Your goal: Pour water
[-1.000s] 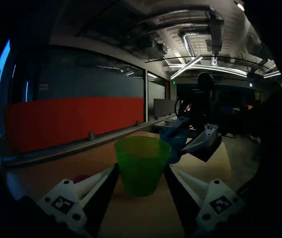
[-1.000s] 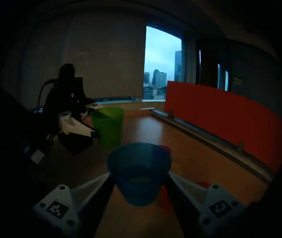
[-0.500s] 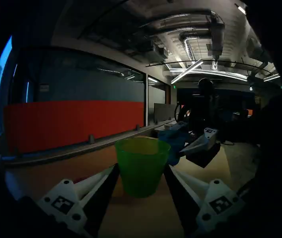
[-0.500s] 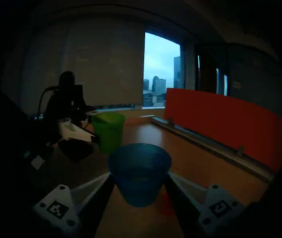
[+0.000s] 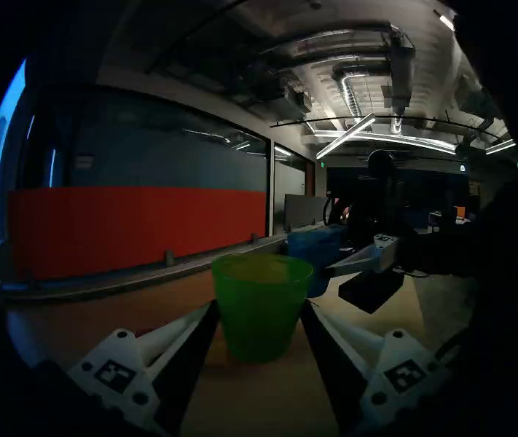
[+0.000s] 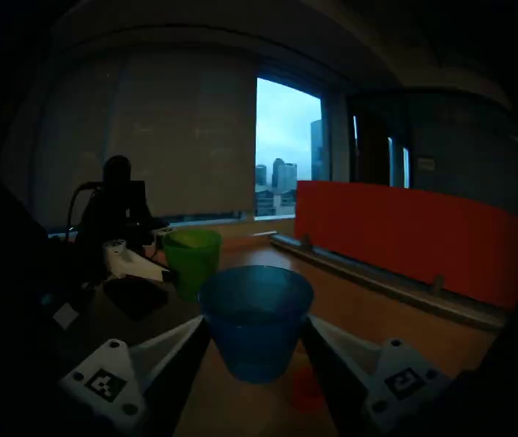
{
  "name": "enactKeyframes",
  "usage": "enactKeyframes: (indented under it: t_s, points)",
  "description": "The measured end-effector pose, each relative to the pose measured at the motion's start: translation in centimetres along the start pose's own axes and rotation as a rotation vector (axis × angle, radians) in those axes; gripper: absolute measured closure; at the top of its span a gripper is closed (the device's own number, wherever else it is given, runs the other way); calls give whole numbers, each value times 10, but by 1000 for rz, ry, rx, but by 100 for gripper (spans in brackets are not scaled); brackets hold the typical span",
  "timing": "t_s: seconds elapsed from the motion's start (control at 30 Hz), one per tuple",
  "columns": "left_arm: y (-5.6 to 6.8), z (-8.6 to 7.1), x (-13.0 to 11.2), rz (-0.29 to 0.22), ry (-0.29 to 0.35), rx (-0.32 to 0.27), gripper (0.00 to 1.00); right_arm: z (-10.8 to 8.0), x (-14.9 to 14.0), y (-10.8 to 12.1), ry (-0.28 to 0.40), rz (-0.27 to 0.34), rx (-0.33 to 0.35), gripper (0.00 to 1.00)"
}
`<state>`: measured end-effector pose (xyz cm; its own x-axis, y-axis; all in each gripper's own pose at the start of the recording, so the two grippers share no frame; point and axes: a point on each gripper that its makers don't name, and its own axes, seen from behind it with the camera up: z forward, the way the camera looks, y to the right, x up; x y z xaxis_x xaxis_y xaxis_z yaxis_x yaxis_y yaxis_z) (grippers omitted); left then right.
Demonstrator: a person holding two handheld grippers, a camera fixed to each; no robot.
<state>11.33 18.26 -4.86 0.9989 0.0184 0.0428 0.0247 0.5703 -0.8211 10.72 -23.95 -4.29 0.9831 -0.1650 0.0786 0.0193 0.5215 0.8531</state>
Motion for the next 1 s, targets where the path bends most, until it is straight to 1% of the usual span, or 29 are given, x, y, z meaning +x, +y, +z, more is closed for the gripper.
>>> enactKeyframes:
  t_s: [0.4,0.7,1.0]
  points:
    - [-1,3,1,-8,7,-3,20,0,10,3,36,5,-6,15]
    - [-1,2,2,-1,3,-1,20,2,11,4,39,1,-6,15]
    - [1,0,1,10,-7,-10,20,2,17,5,48,-23,-5,14]
